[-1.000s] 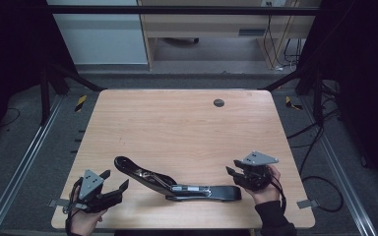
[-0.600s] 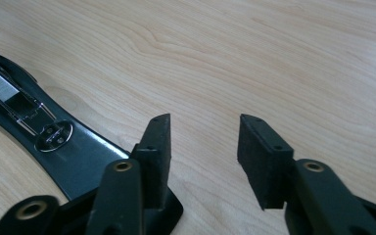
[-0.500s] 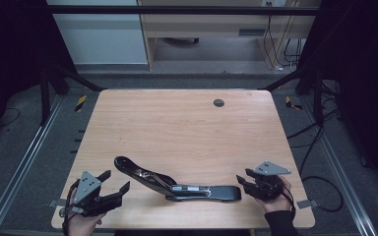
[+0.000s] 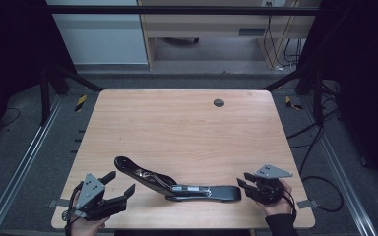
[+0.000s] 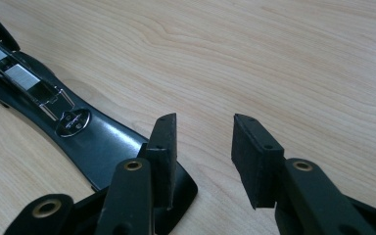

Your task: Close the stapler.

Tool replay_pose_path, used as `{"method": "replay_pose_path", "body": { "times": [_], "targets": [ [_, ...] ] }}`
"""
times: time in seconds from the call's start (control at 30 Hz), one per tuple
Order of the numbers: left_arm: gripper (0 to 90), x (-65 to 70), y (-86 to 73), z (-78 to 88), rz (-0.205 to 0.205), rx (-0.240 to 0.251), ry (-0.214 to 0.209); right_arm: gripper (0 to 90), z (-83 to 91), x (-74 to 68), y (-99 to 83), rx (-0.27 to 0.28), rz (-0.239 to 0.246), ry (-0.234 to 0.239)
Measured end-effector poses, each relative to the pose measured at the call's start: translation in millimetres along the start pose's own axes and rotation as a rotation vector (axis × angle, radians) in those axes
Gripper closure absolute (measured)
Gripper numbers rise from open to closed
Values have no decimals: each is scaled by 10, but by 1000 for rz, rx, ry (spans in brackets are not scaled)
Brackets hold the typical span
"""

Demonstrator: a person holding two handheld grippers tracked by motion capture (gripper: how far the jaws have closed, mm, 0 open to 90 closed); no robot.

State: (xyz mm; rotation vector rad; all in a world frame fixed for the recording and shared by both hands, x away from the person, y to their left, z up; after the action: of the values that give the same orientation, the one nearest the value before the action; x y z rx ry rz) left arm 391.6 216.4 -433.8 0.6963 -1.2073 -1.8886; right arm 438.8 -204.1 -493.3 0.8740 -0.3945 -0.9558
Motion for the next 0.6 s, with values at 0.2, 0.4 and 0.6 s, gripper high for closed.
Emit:
{"method": "replay_pose_path", "body": {
  "times": [0.2, 0.4, 0.6],
  "targets": [
    [231, 44, 52, 9, -7, 7, -8, 653, 4, -25, -17, 1, 9, 8],
    [232, 54, 102, -6, -3, 14, -10, 696, 13, -45, -46, -2, 9, 22],
    [232, 41, 156, -42, 5, 21, -3, 734, 15, -56, -57, 1, 24, 28]
  ]
}}
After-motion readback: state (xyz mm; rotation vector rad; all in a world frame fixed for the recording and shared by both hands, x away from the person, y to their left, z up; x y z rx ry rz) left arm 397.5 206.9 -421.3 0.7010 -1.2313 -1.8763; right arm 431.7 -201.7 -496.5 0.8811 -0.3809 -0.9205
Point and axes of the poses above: each handheld gripper's, and its own axes: z roughly backward along the jaws, y roughly out of its top, x roughly to its right, the point moved 5 cm from there along -z, roughly forward along the jaws, and after that the axes turned 2 degrees about -z, right-handed, at the moved point
